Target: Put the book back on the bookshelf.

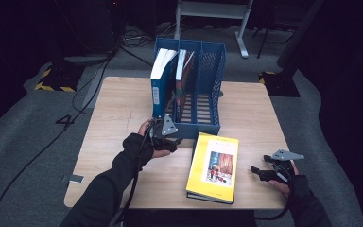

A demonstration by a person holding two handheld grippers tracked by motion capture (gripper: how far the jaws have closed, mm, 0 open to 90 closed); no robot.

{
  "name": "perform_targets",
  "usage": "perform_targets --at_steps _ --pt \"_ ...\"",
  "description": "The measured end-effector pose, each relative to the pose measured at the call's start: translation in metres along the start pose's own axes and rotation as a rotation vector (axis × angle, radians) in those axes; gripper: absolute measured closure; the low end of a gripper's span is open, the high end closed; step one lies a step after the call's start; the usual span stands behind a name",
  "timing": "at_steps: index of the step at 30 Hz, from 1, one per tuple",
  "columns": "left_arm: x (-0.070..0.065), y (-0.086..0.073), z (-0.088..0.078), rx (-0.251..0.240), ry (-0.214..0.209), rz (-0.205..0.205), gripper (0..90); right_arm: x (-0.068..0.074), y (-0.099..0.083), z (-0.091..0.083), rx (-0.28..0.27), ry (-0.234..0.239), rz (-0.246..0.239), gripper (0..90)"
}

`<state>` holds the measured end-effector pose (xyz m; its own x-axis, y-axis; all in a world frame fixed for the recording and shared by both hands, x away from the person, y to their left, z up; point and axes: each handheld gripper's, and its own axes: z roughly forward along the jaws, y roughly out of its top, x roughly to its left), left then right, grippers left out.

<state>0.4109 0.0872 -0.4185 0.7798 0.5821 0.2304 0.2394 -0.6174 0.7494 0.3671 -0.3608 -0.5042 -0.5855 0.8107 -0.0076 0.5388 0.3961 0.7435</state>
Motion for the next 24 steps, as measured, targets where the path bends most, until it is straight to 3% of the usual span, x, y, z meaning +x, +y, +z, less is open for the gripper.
perform_targets --at_steps 5,12,18,22,24 --pt "-0.004 -0.02 0.002 0.022 -0.049 0.008 24.1 0.0 0.0 0.0 0.0 -0.001 0.0 20.7" --pt "-0.019 -0.045 0.006 0.096 -0.09 0.046 22.4 -0.001 0.0 0.0 0.008 -0.007 0.004 17.8" --pt "-0.028 -0.058 0.003 0.108 -0.131 0.049 22.0 0.0 0.001 -0.002 0.022 -0.006 0.003 17.6" --pt "-0.034 -0.067 0.0 0.11 -0.162 0.041 21.2 0.002 0.003 -0.005 0.031 0.013 -0.006 20.4" --pt "-0.038 -0.071 -0.001 0.116 -0.18 0.028 20.7 0.005 0.008 -0.009 0.007 0.053 0.02 22.2"
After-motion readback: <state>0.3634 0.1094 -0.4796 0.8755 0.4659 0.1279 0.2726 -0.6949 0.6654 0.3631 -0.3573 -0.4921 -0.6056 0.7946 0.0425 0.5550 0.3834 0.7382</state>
